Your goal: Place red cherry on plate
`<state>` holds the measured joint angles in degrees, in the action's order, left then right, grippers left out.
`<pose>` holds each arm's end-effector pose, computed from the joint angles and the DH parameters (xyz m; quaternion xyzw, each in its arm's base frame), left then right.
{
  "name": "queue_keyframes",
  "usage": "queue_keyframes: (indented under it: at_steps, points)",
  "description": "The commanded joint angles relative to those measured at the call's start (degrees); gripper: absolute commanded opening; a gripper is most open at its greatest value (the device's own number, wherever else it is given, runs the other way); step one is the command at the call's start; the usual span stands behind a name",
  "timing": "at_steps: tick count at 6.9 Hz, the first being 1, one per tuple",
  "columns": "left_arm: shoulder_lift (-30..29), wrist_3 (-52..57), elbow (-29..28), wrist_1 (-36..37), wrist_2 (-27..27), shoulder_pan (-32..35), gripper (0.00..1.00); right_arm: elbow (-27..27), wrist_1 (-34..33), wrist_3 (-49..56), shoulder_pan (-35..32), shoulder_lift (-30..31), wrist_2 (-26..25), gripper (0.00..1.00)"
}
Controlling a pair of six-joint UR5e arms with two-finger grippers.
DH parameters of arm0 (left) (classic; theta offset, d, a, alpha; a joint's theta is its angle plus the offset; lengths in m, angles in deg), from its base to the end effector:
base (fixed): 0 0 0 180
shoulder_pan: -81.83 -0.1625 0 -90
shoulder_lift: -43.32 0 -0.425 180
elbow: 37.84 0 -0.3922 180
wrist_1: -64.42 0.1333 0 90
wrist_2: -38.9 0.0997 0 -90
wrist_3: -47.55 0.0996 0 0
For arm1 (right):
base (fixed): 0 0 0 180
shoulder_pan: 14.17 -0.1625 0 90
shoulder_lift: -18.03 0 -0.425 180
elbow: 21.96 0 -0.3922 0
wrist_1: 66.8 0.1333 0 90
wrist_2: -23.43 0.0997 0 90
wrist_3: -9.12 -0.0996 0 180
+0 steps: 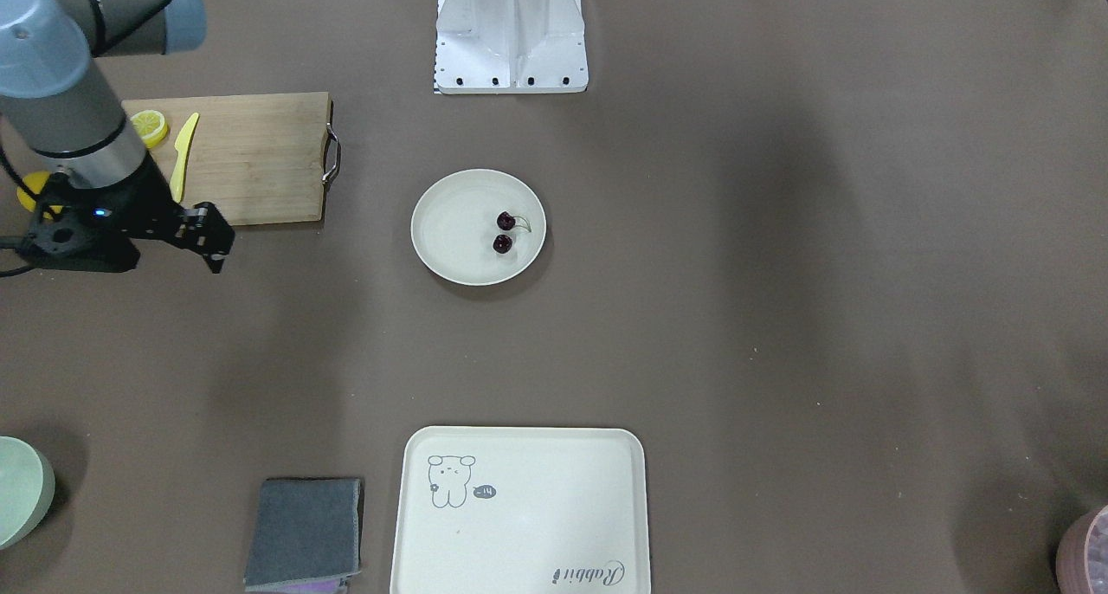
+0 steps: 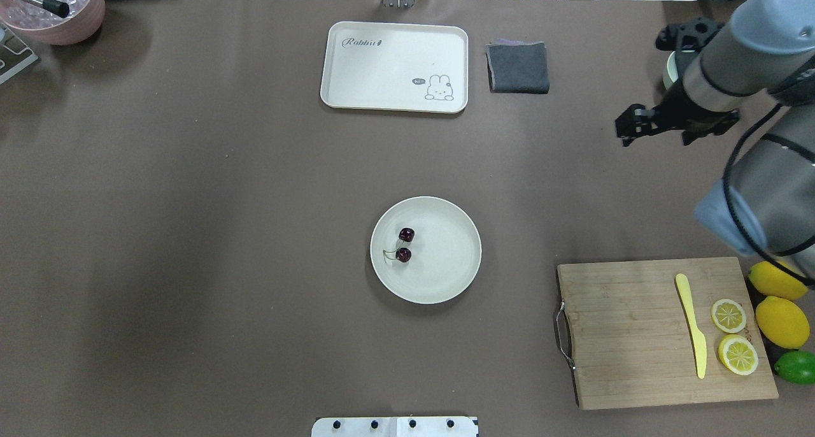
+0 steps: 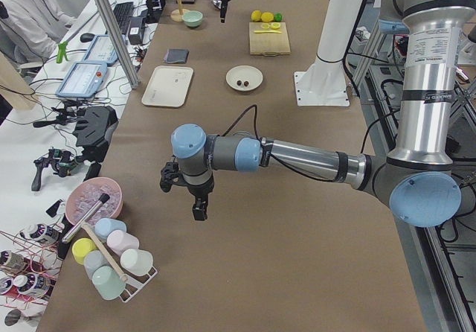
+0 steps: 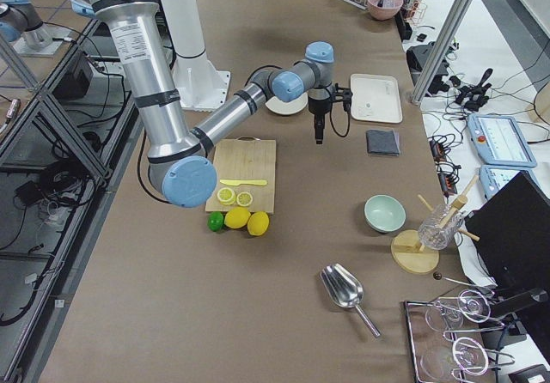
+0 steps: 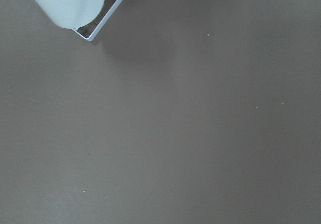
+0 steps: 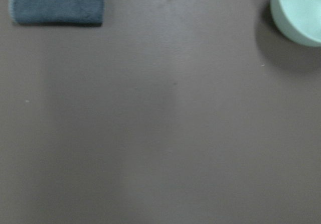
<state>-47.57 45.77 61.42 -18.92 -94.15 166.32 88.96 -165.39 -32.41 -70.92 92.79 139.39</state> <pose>-0.0173 -0.5006 0.5849 0.0050 0.3678 0.0414 0.9290 -0.2310 -0.5160 0.3744 0.0520 -0.3143 0.0149 0.9478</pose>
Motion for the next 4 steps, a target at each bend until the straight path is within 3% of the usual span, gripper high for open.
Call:
queue_keyframes:
  at_steps: [1,2,4]
  points:
    - [0.02,-0.33,0.31,-0.59,0.16,-1.35,0.98,3.51,-8.69,29.11,-14.11,8.34,3.62,1.0]
    - [0.1,-0.33,0.23,-0.51,0.16,-1.35,0.98,3.43,-8.55,39.06,-19.92,13.95,7.22,1.0]
    - [0.72,-0.07,-0.04,-0.51,-0.19,-1.09,0.98,-0.41,-8.55,47.92,-30.73,23.28,8.67,1.0]
